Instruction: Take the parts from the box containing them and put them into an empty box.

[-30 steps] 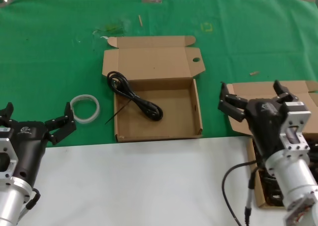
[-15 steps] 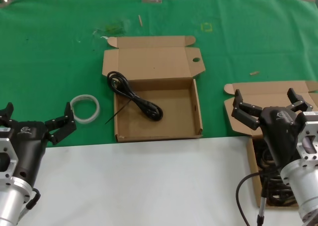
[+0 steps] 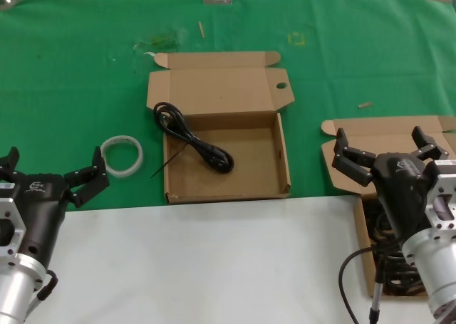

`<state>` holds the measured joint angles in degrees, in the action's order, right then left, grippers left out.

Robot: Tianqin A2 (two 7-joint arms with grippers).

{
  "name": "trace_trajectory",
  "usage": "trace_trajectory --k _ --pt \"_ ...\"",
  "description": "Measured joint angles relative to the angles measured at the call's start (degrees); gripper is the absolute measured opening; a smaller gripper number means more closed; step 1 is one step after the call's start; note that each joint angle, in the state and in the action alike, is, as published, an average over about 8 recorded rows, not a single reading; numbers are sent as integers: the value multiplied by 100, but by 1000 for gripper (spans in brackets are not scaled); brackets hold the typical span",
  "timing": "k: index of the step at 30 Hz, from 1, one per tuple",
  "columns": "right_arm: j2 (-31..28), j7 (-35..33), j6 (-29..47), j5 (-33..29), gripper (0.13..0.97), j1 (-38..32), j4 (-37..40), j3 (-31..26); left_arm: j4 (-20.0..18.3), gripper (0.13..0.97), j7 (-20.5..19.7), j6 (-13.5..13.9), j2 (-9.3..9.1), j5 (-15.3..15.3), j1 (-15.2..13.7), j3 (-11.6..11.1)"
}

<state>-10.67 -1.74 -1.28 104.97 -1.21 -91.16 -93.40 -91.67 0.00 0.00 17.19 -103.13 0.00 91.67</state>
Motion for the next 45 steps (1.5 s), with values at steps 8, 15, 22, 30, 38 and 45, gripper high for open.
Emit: trace_trajectory --k 8,15,22,30,38,45 --pt "0 0 0 0 966 0 0 0 0 966 0 0 0 0 0 0" --pt "0 0 0 0 966 0 0 0 0 966 0 0 0 0 0 0" --pt "0 0 0 0 966 0 0 0 0 966 0 0 0 0 0 0" --pt "0 0 0 0 966 0 0 0 0 966 0 0 0 0 0 0" --pt "0 0 0 0 966 0 0 0 0 966 0 0 0 0 0 0" --pt "0 0 0 0 966 0 0 0 0 966 0 0 0 0 0 0"
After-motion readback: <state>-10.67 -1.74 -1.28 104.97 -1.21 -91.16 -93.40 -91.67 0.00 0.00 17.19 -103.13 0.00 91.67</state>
